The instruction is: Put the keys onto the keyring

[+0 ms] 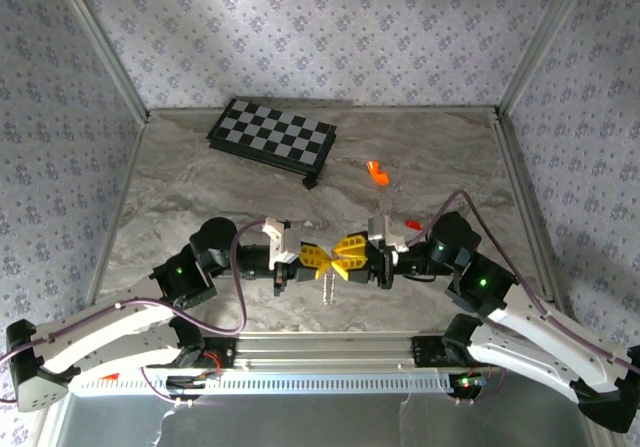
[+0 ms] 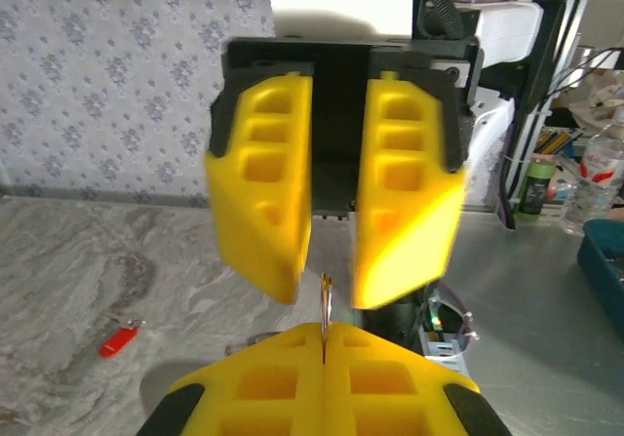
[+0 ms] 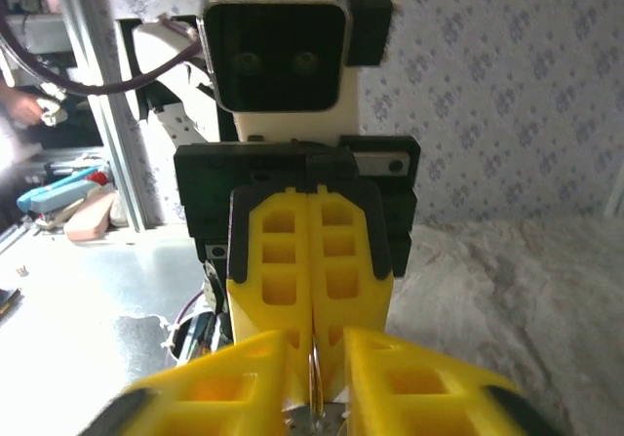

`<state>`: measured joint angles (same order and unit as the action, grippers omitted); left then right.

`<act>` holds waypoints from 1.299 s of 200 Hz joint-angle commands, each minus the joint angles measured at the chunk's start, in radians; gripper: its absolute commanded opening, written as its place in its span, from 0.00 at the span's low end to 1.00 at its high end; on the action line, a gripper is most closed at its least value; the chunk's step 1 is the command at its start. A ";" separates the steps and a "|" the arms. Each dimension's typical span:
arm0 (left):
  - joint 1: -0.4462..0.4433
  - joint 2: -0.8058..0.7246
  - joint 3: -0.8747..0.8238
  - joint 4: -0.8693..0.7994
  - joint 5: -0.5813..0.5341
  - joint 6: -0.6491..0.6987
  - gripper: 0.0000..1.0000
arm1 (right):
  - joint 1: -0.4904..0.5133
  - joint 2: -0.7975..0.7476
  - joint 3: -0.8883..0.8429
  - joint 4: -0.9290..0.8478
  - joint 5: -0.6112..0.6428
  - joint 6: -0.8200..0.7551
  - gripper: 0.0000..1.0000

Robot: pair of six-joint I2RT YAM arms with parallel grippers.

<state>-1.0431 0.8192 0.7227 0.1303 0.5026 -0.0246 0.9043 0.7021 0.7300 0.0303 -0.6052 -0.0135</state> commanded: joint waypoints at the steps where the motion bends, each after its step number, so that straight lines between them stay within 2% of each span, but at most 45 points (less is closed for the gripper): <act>1: -0.005 -0.037 -0.007 0.019 -0.060 0.042 0.00 | 0.019 -0.042 0.037 -0.130 0.127 -0.035 0.44; 12: -0.004 -0.042 -0.012 -0.001 -0.092 0.072 0.00 | 0.022 -0.057 0.031 -0.151 0.163 -0.039 0.54; 32: -0.004 -0.048 -0.011 -0.051 -0.117 0.123 0.00 | 0.027 -0.059 0.038 -0.195 0.176 -0.058 0.56; 86: -0.006 -0.046 0.032 -0.184 -0.165 0.225 0.00 | 0.061 -0.048 0.063 -0.264 0.227 -0.134 0.44; 113: -0.005 -0.035 0.037 -0.181 -0.148 0.218 0.00 | 0.075 -0.018 0.080 -0.282 0.247 -0.162 0.38; 190: -0.008 -0.005 0.049 -0.196 -0.120 0.203 0.00 | 0.131 0.051 0.103 -0.289 0.311 -0.229 0.34; 260: -0.009 0.014 0.045 -0.182 -0.104 0.187 0.00 | 0.161 0.081 0.117 -0.307 0.375 -0.256 0.19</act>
<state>-1.0439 0.8318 0.7322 -0.0864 0.3702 0.1719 1.0546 0.7753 0.8104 -0.2634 -0.2672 -0.2489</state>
